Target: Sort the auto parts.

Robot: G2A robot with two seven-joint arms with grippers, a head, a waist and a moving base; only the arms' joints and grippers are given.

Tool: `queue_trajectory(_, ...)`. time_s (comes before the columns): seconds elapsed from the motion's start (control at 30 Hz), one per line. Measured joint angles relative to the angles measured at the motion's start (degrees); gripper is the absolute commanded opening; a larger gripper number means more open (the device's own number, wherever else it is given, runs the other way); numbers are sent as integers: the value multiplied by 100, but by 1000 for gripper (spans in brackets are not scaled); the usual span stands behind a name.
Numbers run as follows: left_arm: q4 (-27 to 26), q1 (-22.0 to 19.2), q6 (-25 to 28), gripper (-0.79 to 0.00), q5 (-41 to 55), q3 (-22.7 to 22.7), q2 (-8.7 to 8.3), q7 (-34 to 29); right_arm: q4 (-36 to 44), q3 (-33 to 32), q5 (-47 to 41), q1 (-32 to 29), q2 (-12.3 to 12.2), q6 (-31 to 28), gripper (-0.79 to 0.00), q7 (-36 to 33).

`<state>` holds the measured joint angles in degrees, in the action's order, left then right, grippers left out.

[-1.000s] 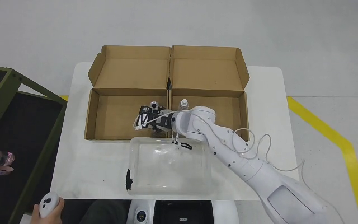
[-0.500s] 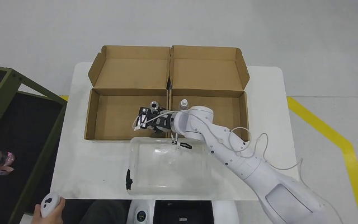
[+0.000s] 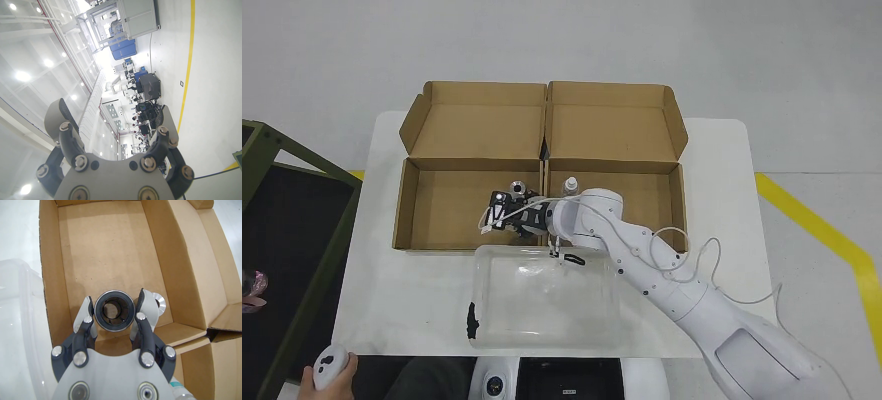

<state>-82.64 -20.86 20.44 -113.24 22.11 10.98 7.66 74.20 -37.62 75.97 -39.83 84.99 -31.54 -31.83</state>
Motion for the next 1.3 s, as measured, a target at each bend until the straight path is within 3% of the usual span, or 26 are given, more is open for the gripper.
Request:
queue_trajectory(0.43, 0, 0, 0, 0, 0, 0, 0, 0, 600, -304, -63, -115, -47, -166, -329, 94)
queue_trajectory(0.67, 0, 0, 0, 0, 0, 0, 0, 0, 1308, -594, -52, -341, -143, -298, -339, 66)
queue_trajectory(0.97, 0, 0, 0, 0, 0, 0, 0, 0, 2588, -1117, 98, -1145, -369, -445, -302, 76)
queue_trajectory(1.3, 0, 0, 0, 0, 0, 0, 0, 0, 3907, -2141, 492, -2487, -722, -818, -262, 248)
